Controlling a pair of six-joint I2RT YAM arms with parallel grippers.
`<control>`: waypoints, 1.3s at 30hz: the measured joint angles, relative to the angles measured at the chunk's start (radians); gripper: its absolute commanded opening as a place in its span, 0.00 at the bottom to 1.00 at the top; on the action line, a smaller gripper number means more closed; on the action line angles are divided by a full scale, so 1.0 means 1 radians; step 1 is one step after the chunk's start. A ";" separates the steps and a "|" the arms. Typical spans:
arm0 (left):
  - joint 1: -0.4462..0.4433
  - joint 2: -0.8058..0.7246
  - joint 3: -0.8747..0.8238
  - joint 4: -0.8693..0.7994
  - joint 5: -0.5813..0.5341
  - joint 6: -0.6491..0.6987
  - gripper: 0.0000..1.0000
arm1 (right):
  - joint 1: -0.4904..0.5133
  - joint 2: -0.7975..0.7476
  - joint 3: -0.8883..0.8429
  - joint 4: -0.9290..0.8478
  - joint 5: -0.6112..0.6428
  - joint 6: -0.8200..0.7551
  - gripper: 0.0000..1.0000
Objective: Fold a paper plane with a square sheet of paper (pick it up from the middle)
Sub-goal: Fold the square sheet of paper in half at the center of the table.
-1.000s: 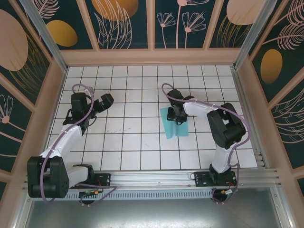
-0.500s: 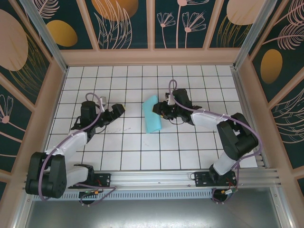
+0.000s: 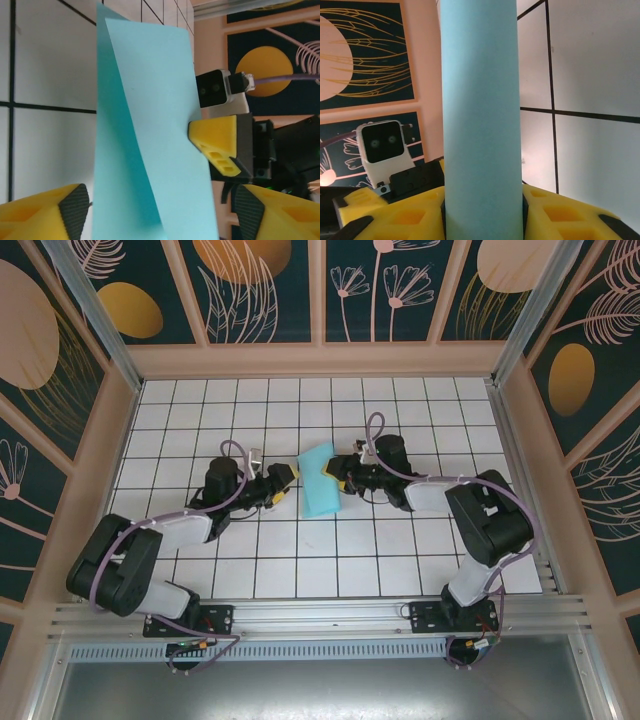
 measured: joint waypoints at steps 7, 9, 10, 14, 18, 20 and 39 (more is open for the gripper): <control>-0.013 0.098 -0.002 0.150 0.018 -0.134 0.57 | 0.000 0.023 -0.018 0.077 -0.022 0.056 0.38; -0.021 0.113 -0.002 0.178 0.019 -0.156 0.56 | 0.000 0.023 -0.019 0.089 -0.026 0.067 0.38; -0.024 0.119 -0.002 0.188 0.020 -0.165 0.55 | 0.000 0.023 -0.019 0.093 -0.027 0.070 0.38; -0.034 0.147 -0.002 0.239 0.026 -0.197 0.49 | 0.000 0.023 -0.020 0.110 -0.037 0.078 0.38; -0.036 0.179 -0.002 0.294 0.033 -0.227 0.42 | 0.000 0.023 -0.034 0.129 -0.045 0.094 0.38; -0.040 0.188 -0.002 0.318 0.037 -0.240 0.39 | 0.000 0.023 -0.038 0.130 -0.048 0.098 0.39; -0.050 0.224 0.048 0.232 0.017 -0.135 0.01 | 0.033 -0.010 0.042 -0.285 0.101 -0.154 0.73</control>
